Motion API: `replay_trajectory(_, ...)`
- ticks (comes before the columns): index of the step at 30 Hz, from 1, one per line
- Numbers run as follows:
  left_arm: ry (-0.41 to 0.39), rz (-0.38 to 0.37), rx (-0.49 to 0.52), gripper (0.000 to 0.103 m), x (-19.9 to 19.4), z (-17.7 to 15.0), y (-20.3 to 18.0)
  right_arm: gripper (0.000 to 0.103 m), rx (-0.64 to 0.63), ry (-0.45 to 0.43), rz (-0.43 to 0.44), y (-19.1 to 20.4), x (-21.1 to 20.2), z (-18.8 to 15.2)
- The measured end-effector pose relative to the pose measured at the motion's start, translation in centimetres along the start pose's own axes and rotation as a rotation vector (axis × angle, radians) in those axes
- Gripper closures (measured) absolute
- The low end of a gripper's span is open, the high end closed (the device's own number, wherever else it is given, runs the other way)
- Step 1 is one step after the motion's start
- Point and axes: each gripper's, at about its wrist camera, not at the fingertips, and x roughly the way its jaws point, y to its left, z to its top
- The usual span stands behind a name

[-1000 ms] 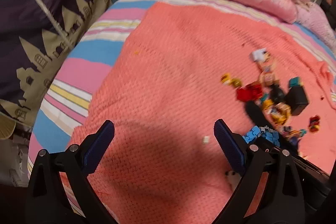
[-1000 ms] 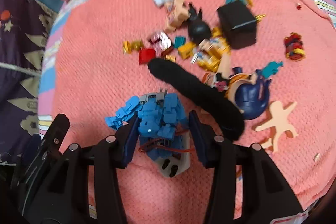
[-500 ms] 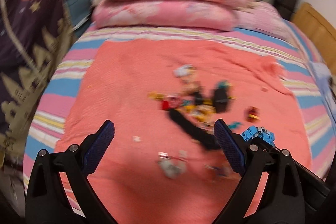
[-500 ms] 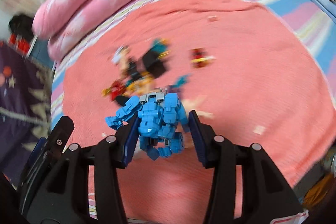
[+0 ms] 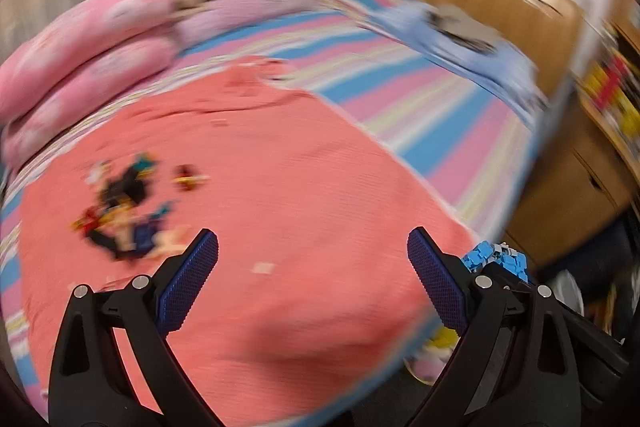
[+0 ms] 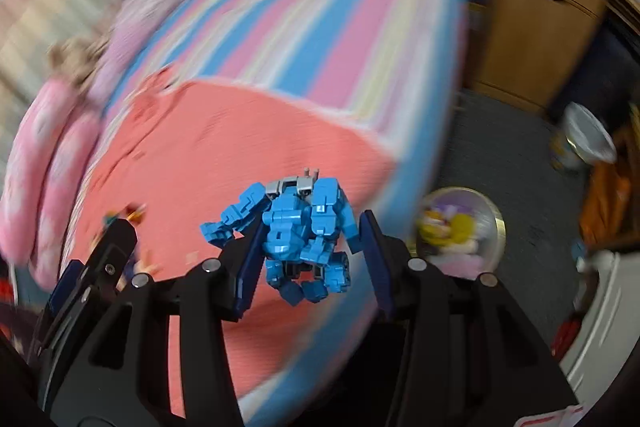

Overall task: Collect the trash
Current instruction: 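Carry the blue block robot to the wastebasket and release it, then return the right tool and grasp the white panda keychain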

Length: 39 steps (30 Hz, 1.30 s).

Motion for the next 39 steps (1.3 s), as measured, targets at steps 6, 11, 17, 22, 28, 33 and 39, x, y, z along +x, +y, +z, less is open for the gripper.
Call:
replay_trajectory(6,0.043,-0.072,0.135,0.01,2.6,-0.8,-9.4,0.057,0.139,0.002,-0.075,-8.4,0.8,1.7)
replay_trajectory(11,0.068,-0.081,0.182,0.01,4.6,-1.0,-13.4,0.041,0.209,0.016,-0.152,-12.5,2.3,3.2)
replay_trajectory(17,0.083,-0.078,0.18,0.01,5.1,-0.7,-13.7,0.036,0.21,0.017,-0.17,-13.1,2.7,3.7)
replay_trajectory(22,0.07,-0.018,0.109,0.01,4.7,0.1,-9.6,0.036,0.136,0.038,-0.123,-9.5,3.3,3.9)
replay_trajectory(28,0.028,0.173,-0.085,0.01,1.9,0.4,1.9,0.036,-0.097,0.093,0.018,2.0,4.6,2.3)
replay_trajectory(33,0.036,0.376,-0.29,0.011,-1.4,-2.1,13.5,0.036,-0.319,0.185,0.145,12.7,5.9,-2.4)
replay_trajectory(39,0.062,0.584,-0.523,0.011,-5.8,-7.6,24.8,0.036,-0.603,0.292,0.252,24.3,6.6,-11.0)
